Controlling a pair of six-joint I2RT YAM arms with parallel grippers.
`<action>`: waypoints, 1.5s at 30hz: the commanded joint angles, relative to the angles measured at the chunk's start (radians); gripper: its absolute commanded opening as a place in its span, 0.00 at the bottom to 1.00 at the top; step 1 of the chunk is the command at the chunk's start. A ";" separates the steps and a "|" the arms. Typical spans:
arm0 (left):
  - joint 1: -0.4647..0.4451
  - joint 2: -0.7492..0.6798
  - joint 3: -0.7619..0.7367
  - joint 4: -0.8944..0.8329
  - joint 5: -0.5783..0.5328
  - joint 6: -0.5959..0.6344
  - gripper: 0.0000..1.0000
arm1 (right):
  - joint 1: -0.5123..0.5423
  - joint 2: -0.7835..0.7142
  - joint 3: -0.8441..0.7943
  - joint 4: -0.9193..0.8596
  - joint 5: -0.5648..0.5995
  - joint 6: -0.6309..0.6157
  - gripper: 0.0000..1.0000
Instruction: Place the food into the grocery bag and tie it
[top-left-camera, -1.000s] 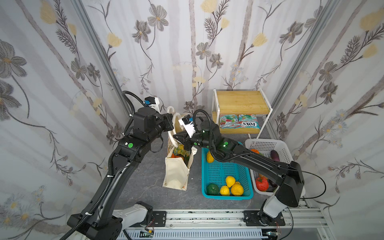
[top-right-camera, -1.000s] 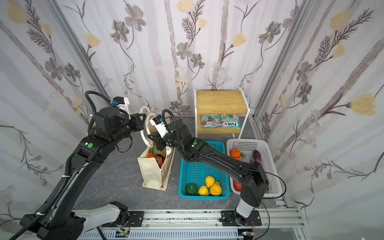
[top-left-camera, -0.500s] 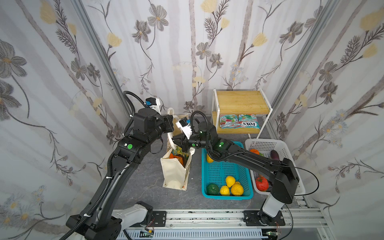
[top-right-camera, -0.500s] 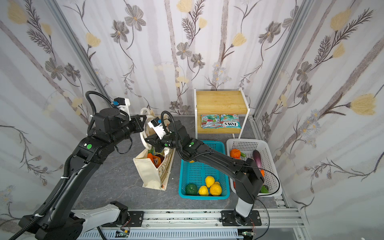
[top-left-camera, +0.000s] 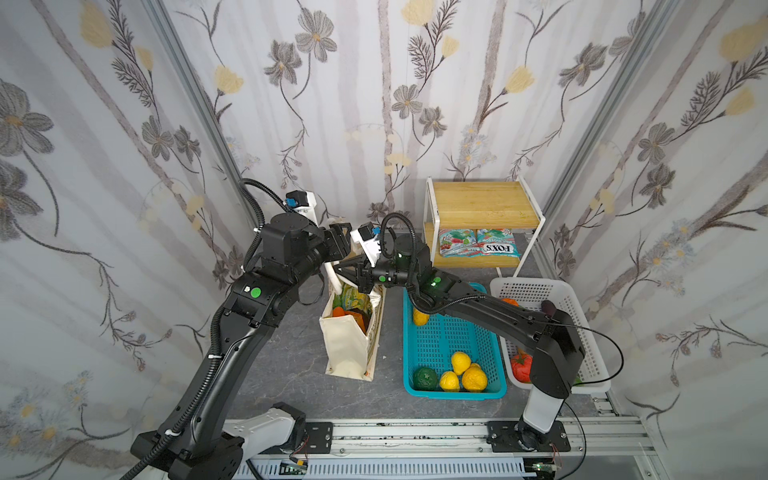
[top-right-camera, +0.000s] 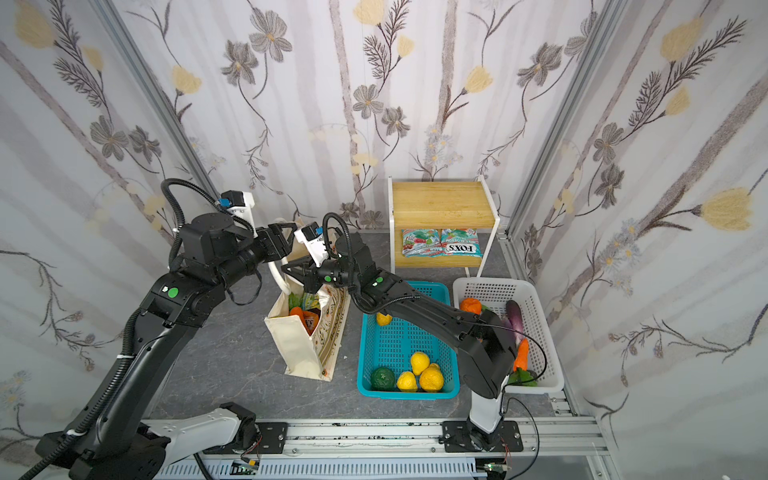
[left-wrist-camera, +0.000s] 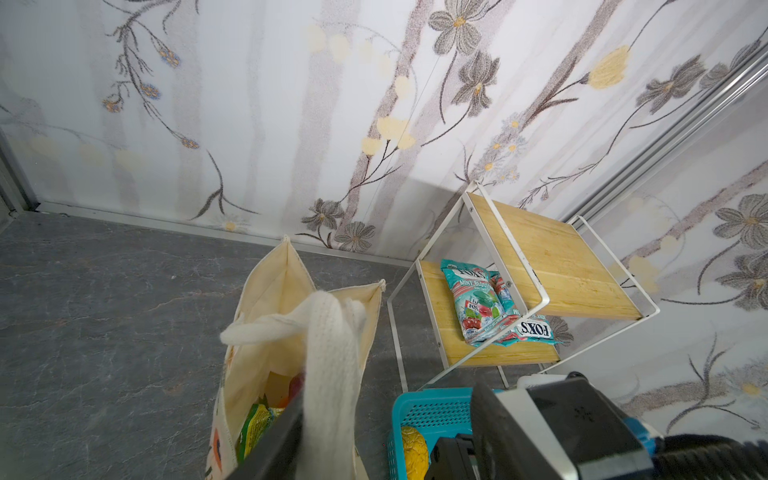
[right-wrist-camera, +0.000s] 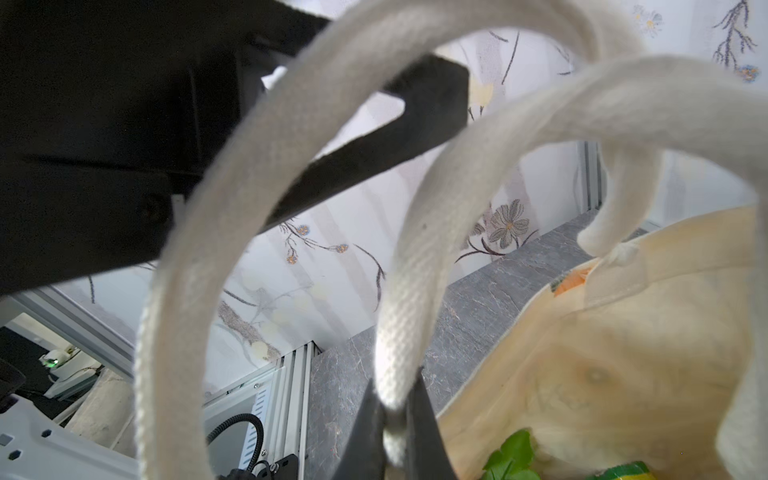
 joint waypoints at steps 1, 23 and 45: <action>-0.003 -0.004 0.028 0.041 0.017 0.010 0.53 | 0.001 -0.004 -0.031 0.014 -0.043 0.015 0.00; -0.011 0.060 0.108 0.045 0.058 0.003 0.68 | 0.004 0.022 -0.058 0.151 -0.147 0.055 0.00; -0.003 0.034 0.193 0.006 -0.139 0.094 0.71 | 0.004 0.081 -0.005 0.215 -0.182 0.110 0.00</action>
